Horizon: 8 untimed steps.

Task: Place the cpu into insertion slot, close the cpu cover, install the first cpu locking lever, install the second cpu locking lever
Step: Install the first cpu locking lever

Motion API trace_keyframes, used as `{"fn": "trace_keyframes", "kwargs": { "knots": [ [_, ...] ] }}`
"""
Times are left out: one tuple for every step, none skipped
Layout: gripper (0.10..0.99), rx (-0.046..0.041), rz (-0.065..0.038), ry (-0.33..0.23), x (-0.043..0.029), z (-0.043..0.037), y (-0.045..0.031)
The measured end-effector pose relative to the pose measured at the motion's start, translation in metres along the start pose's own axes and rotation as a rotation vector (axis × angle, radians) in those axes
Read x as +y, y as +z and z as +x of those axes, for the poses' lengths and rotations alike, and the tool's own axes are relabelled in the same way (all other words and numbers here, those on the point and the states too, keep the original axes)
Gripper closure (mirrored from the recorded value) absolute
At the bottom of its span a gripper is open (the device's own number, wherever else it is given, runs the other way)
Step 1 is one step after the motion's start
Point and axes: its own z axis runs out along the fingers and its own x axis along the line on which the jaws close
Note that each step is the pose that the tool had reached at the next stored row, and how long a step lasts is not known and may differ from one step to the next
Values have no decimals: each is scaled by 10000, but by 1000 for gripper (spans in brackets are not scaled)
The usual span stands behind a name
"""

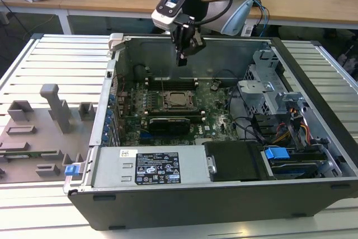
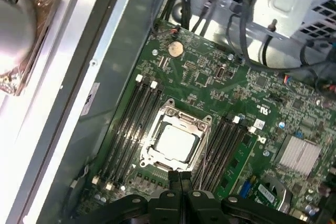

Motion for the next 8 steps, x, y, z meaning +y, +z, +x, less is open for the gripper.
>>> {"fn": "trace_keyframes", "kwargs": {
  "knots": [
    [980, -8, 2, -194, 0, 0, 0],
    [980, -16, 5, -406, 0, 0, 0],
    [980, -25, 6, -626, 0, 0, 0],
    [980, -31, 7, -762, 0, 0, 0],
    [980, -36, 8, -885, 0, 0, 0],
    [980, -41, 10, -1017, 0, 0, 0],
    [980, -44, 10, -1103, 0, 0, 0],
    [980, -48, 11, -1188, 0, 0, 0]
  ]
}}
